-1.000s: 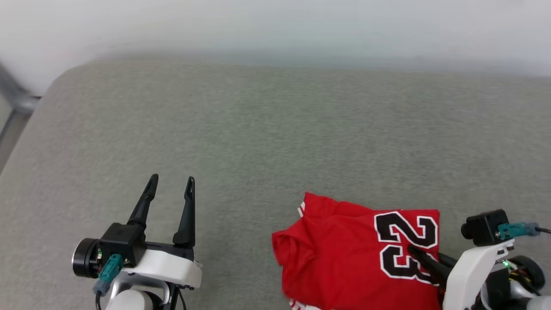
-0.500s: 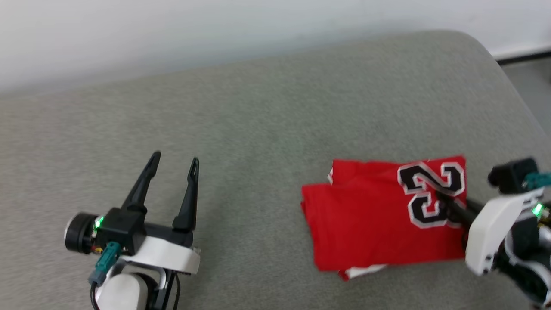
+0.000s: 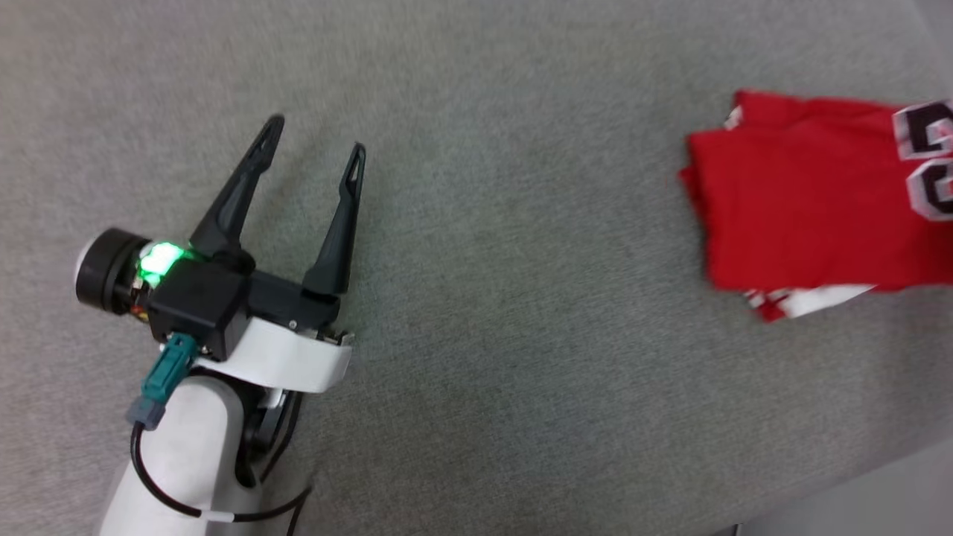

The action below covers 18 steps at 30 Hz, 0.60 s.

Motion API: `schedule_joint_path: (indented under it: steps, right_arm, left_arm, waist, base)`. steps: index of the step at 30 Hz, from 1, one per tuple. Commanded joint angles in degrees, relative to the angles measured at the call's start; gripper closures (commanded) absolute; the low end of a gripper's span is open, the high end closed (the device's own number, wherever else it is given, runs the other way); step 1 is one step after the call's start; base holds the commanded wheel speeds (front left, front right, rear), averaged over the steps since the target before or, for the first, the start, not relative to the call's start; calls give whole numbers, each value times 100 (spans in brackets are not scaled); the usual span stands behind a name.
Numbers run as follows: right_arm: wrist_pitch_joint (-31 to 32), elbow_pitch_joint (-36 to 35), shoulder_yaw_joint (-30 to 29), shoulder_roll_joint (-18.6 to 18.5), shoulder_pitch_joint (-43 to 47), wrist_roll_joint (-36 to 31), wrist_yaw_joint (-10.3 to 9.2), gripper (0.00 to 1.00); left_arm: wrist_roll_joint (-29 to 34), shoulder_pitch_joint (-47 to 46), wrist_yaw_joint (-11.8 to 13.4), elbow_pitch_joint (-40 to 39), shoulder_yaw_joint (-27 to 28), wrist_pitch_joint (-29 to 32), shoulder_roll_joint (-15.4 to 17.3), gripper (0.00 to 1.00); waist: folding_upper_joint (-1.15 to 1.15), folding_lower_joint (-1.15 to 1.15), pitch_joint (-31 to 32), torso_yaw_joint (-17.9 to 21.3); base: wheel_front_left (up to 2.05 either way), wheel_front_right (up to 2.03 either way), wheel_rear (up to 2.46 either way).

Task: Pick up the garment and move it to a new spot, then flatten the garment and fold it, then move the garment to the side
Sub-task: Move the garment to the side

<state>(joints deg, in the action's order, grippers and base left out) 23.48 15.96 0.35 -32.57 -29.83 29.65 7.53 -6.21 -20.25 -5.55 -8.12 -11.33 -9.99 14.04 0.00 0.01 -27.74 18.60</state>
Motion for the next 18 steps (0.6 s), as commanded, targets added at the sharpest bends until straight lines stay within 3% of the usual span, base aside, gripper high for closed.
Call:
schedule_joint_path:
  steps: [1, 8, 11, 12, 18]
  right_arm:
    - [-81, 75, -103, -97, -156, -82, -10, 100]
    - [-476, 706, -1041, -343, -567, -707, -9, 100]
    - [-862, 929, -1389, -254, -734, -1044, -9, 53]
    - [-1017, 995, -1461, -193, -781, -1180, -9, 0]
    - [-1759, 1435, -1830, 93, -958, -1870, -9, 0]
  left_arm:
    - [24, -122, -19, -62, -21, 9, 43, 0]
    - [37, -552, -54, -329, -126, 103, 107, 0]
    - [32, -675, -73, -374, -210, 99, 92, 0]
    - [35, -704, -77, -372, -234, 88, 85, 0]
    - [-44, -687, -54, -223, -313, -12, 30, 0]
  waist:
    - [0, -1, -459, -64]
    - [0, -1, -984, -337]
    - [0, -1, -1095, -441]
    - [0, -1, -1110, -465]
    - [0, -1, -1015, -596]
  base:
    - [0, 0, 0]
    - [0, 0, 0]
    - [0, 0, 0]
    - [0, 0, 0]
    - [0, 0, 0]
